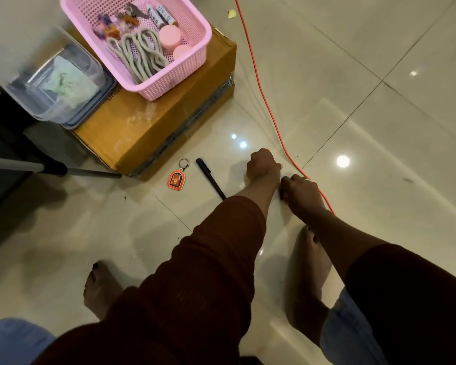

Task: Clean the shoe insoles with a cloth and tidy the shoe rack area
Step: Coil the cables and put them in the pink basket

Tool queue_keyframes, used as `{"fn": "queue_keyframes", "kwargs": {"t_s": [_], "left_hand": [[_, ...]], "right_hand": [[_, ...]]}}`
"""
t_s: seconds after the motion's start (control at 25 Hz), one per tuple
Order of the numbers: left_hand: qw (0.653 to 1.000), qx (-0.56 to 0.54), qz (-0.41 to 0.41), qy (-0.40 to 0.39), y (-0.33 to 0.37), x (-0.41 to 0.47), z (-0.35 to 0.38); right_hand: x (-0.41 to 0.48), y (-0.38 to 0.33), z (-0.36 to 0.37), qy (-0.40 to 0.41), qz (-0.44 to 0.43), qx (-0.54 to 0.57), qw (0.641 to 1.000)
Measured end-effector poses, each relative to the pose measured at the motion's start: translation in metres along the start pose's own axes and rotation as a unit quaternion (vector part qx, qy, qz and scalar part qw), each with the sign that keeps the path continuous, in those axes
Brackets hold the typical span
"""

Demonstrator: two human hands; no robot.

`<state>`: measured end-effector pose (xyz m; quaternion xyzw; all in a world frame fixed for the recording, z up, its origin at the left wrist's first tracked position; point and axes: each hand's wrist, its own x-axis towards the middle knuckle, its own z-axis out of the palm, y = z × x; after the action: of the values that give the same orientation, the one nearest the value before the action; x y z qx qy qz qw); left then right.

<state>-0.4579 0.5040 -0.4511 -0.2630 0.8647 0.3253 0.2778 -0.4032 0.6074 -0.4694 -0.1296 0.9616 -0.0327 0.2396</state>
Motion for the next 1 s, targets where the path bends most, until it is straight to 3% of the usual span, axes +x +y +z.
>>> {"fn": "queue_keyframes", "kwargs": {"t_s": [0.12,0.28,0.44,0.68,0.84,0.92,1.0], "left_hand": [[0.999,-0.030,-0.017,-0.001,-0.003,-0.001,-0.002],[0.998,-0.056,-0.014,-0.022,-0.007,-0.011,-0.020],[0.997,-0.075,0.001,0.013,-0.006,-0.025,-0.062],[0.974,-0.162,0.096,0.127,0.010,-0.050,-0.157],[0.942,-0.209,0.159,0.209,0.024,-0.056,-0.232],[0.938,-0.214,0.127,0.242,0.026,-0.037,-0.266],[0.939,-0.219,0.052,0.259,0.021,-0.011,-0.294]], "right_hand": [[-0.001,0.002,-0.004,-0.025,-0.022,-0.010,0.999],[-0.002,0.000,-0.010,-0.003,0.002,0.101,0.995],[0.009,-0.020,-0.042,0.098,0.034,0.226,0.969],[0.022,-0.076,-0.143,0.221,0.052,0.386,0.894],[0.047,-0.117,-0.217,0.309,-0.002,0.312,0.898],[0.068,-0.141,-0.245,0.309,-0.027,0.280,0.909],[0.092,-0.172,-0.266,0.269,-0.023,0.323,0.907]]}}
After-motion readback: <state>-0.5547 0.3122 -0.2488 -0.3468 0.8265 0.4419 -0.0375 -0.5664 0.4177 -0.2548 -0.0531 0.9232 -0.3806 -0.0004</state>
